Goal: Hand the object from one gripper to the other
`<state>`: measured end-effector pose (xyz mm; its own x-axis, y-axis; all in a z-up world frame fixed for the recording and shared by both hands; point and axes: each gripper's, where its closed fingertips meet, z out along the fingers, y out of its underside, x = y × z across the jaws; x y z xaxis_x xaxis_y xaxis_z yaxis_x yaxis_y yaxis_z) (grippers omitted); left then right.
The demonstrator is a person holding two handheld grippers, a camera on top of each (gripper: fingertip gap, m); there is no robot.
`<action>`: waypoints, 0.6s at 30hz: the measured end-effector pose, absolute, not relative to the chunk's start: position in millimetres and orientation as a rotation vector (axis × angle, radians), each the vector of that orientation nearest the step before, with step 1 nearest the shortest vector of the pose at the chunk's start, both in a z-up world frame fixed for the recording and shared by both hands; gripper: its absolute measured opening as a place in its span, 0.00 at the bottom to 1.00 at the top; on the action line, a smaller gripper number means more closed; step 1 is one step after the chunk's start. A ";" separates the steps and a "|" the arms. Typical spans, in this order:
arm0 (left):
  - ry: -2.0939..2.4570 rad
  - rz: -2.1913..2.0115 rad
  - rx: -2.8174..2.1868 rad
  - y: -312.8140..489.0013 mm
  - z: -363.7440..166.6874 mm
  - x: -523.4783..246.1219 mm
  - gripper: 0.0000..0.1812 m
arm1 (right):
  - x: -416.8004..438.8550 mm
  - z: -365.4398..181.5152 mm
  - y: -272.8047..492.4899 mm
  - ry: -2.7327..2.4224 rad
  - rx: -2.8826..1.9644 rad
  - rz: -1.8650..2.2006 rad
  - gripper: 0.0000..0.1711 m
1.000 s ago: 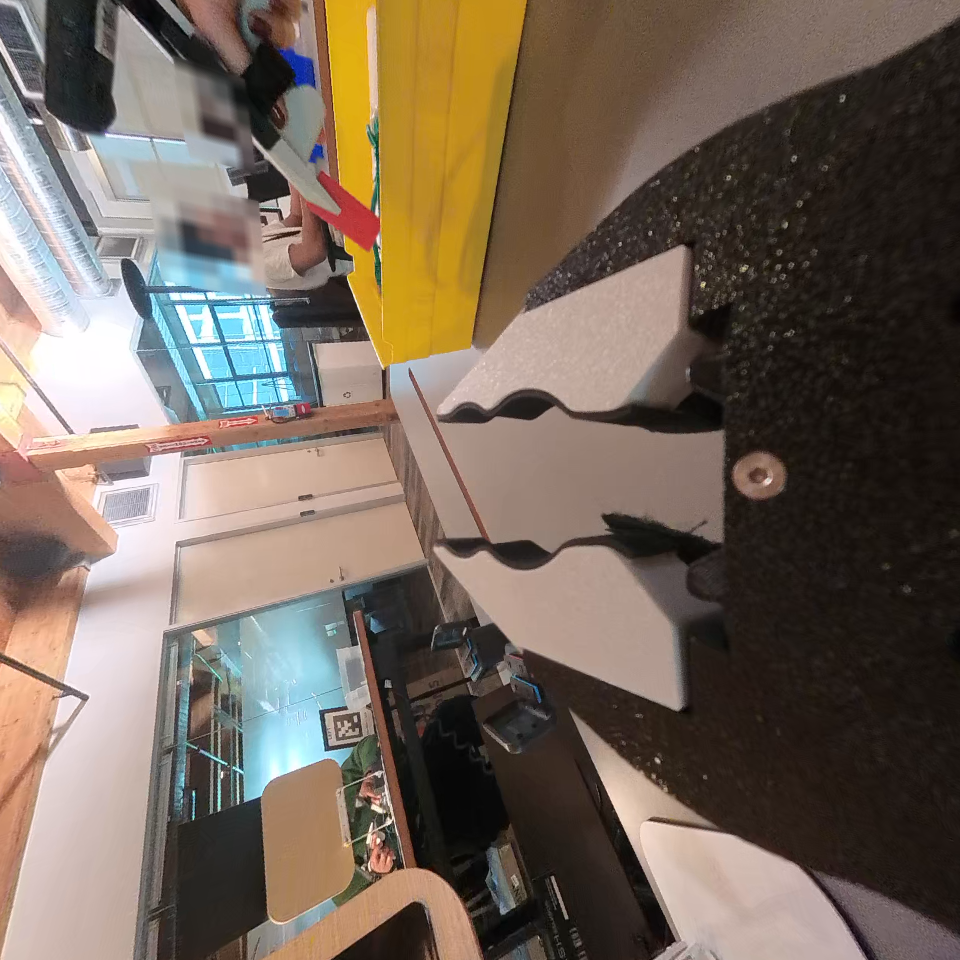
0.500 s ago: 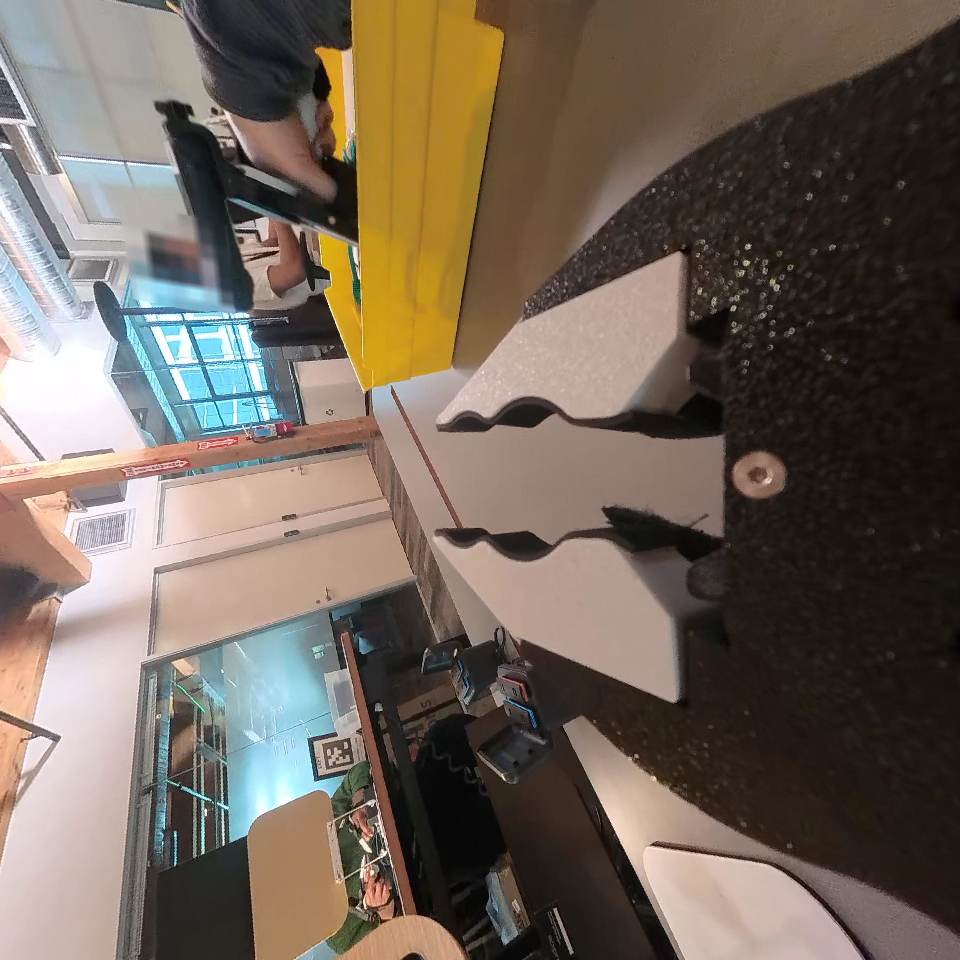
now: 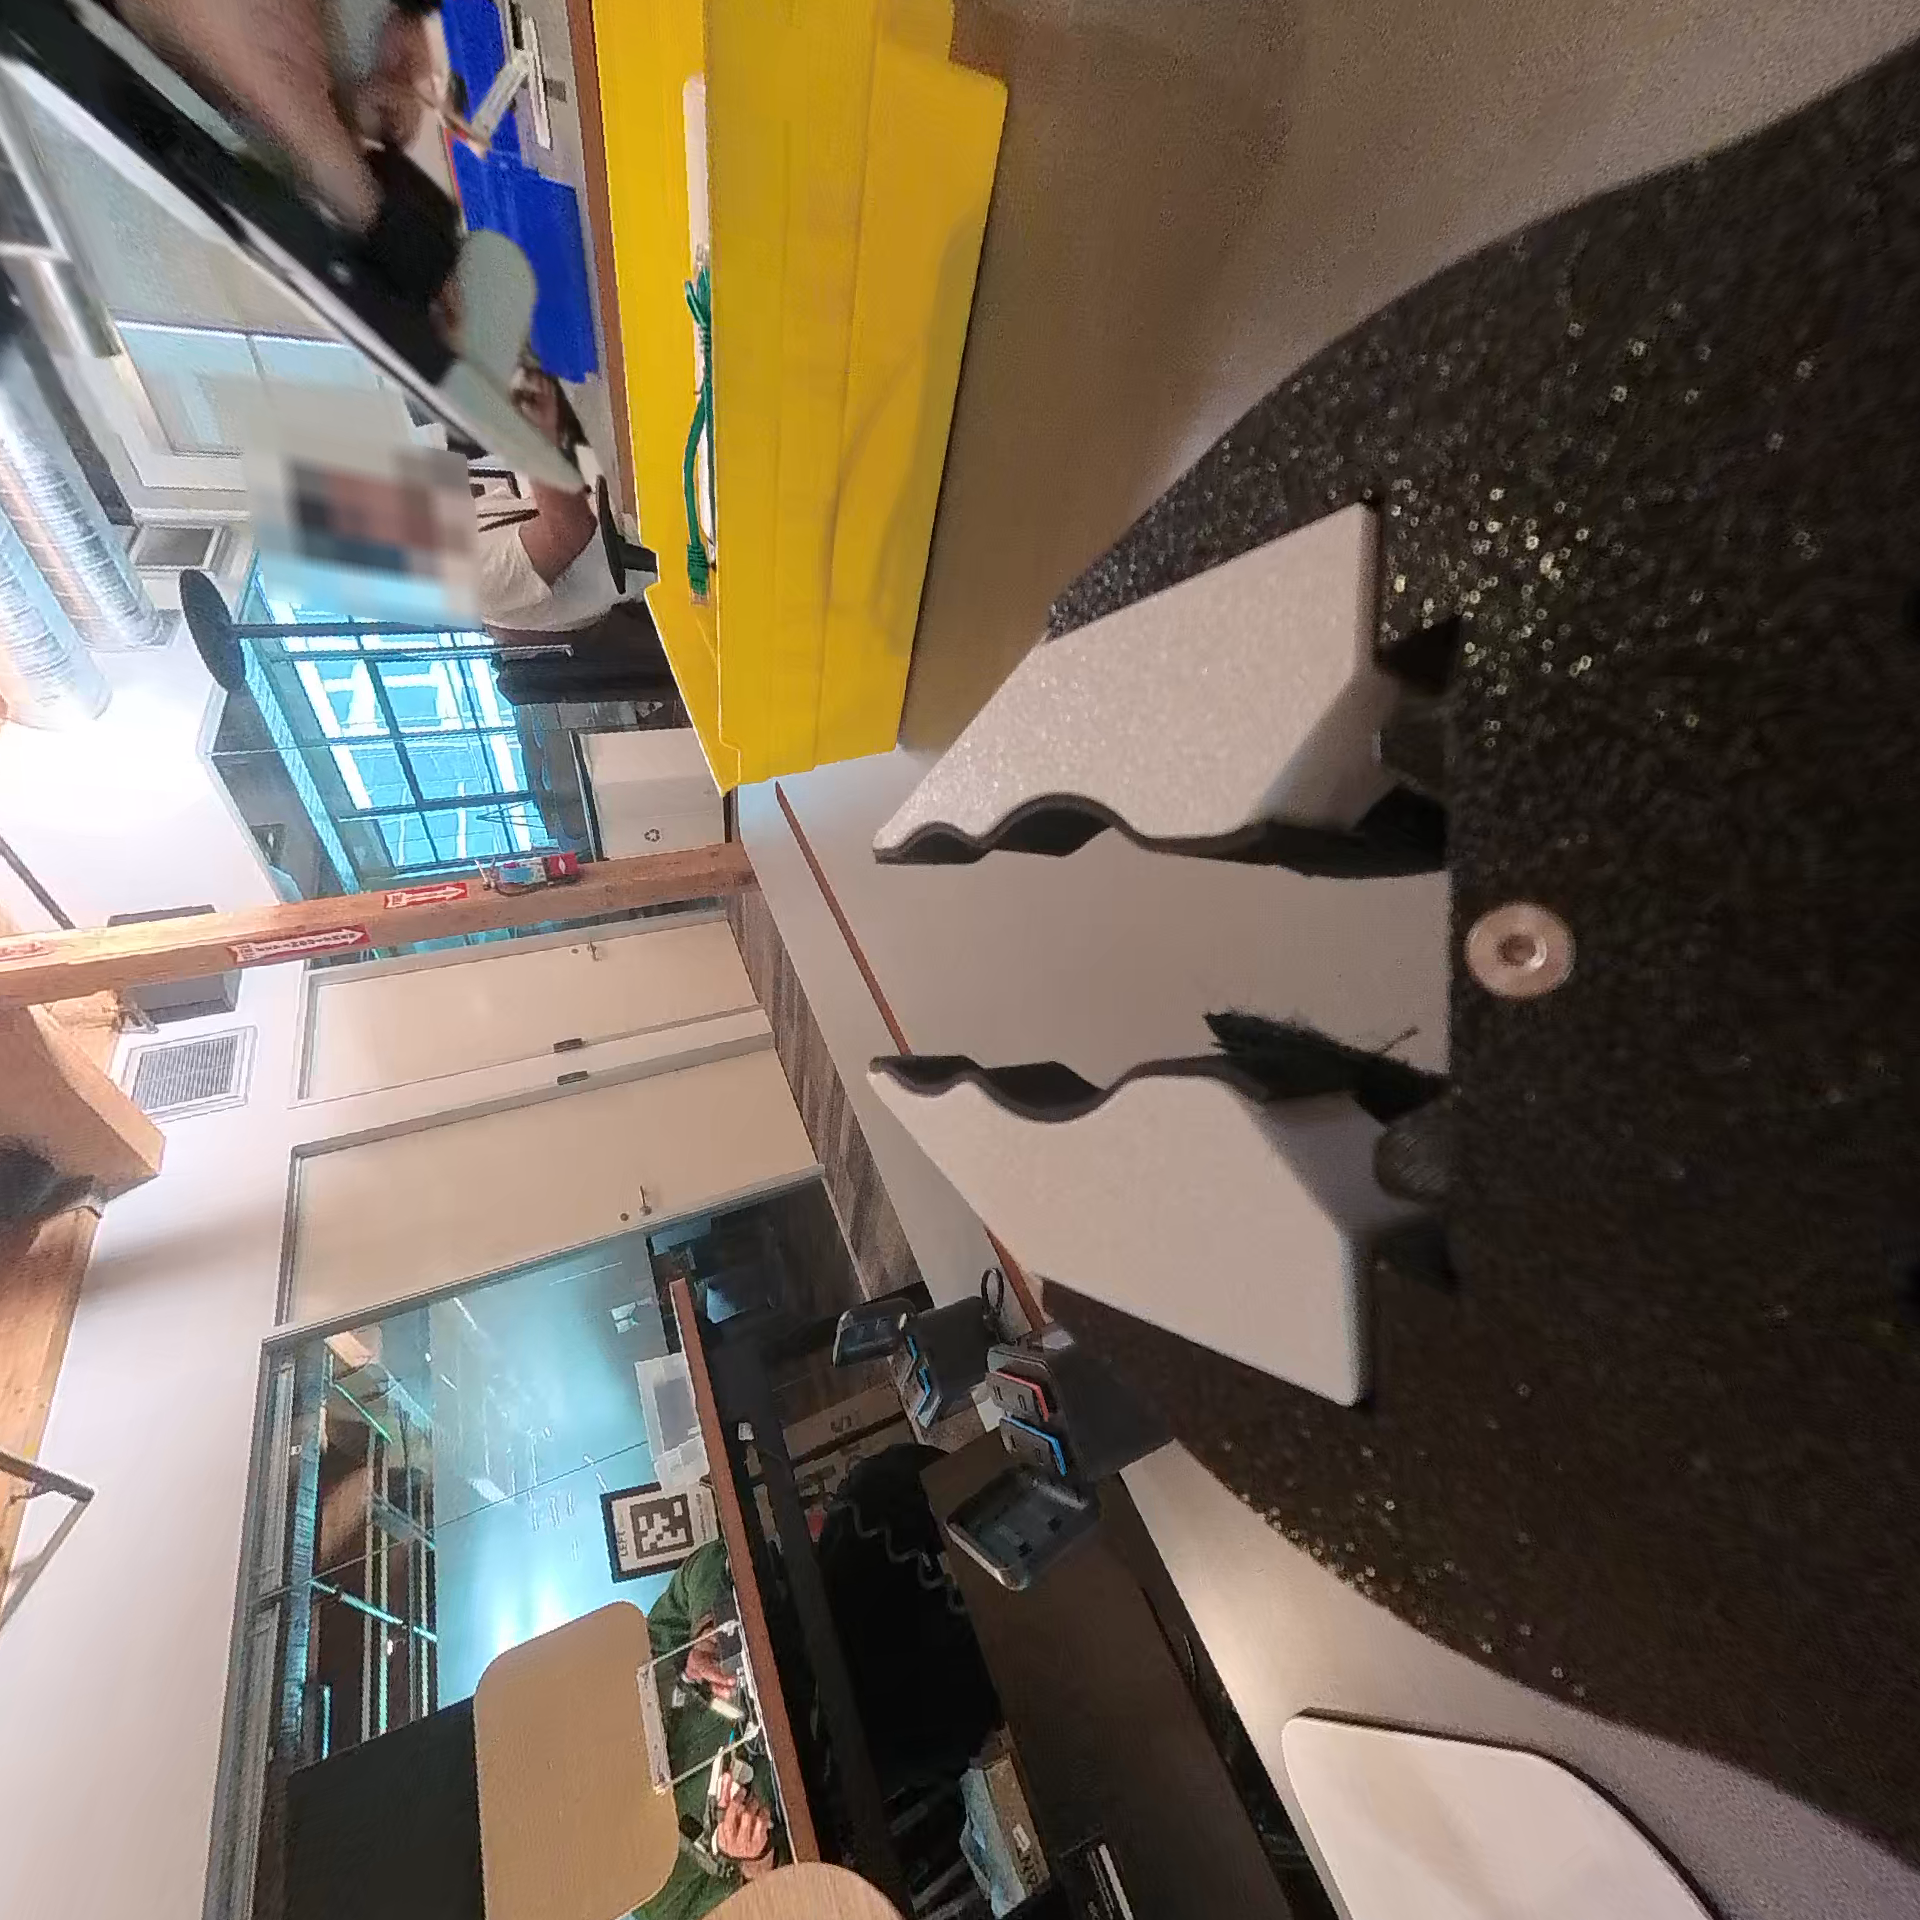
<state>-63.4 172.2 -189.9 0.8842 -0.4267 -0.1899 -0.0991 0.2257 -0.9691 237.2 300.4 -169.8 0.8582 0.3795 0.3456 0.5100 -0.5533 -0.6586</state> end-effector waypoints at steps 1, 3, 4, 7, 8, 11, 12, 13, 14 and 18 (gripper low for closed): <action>0.467 -0.235 -1.334 172.1 -189.7 -63.5 0.19 | 233.7 -152.3 302.6 -0.632 -2.130 -0.222 0.26; 0.469 -0.224 -1.334 172.2 -190.1 -63.8 0.19 | 222.5 -120.1 304.7 -0.627 -1.955 -0.230 0.25; 0.467 -0.217 -1.334 172.4 -190.1 -64.5 0.19 | 215.9 -104.0 305.6 -0.625 -1.863 -0.232 0.25; 0.444 -0.197 -1.335 173.2 -188.5 -69.4 0.20 | 189.1 -48.5 304.3 -0.587 -1.525 -0.187 0.25; 0.426 -0.192 -1.342 174.1 -188.1 -72.3 0.21 | 175.6 -31.4 299.3 -0.579 -1.412 -0.133 0.25; 0.379 -0.223 -1.361 176.0 -187.7 -77.9 0.29 | 123.9 -0.3 274.3 -0.606 -1.176 0.135 0.28; 0.365 -0.233 -1.367 176.8 -188.1 -79.3 0.31 | 106.1 3.8 266.1 -0.624 -1.136 0.226 0.31; 0.354 -0.237 -1.371 177.6 -188.6 -81.0 0.33 | 88.1 5.1 259.1 -0.646 -1.109 0.310 0.34; 0.337 -0.232 -1.374 178.9 -188.8 -83.9 0.36 | 70.3 3.5 253.2 -0.675 -1.093 0.383 0.37; 0.262 -0.189 -1.366 183.2 -186.4 -98.8 0.54 | 14.7 -24.0 256.2 -0.770 -1.124 0.472 0.59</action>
<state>-98.8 183.2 -186.4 0.9559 -0.2842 -0.0743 -0.0182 0.1954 -0.9806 14.7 256.2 -24.0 0.6582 0.6872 0.3074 0.0383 0.3772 -0.9253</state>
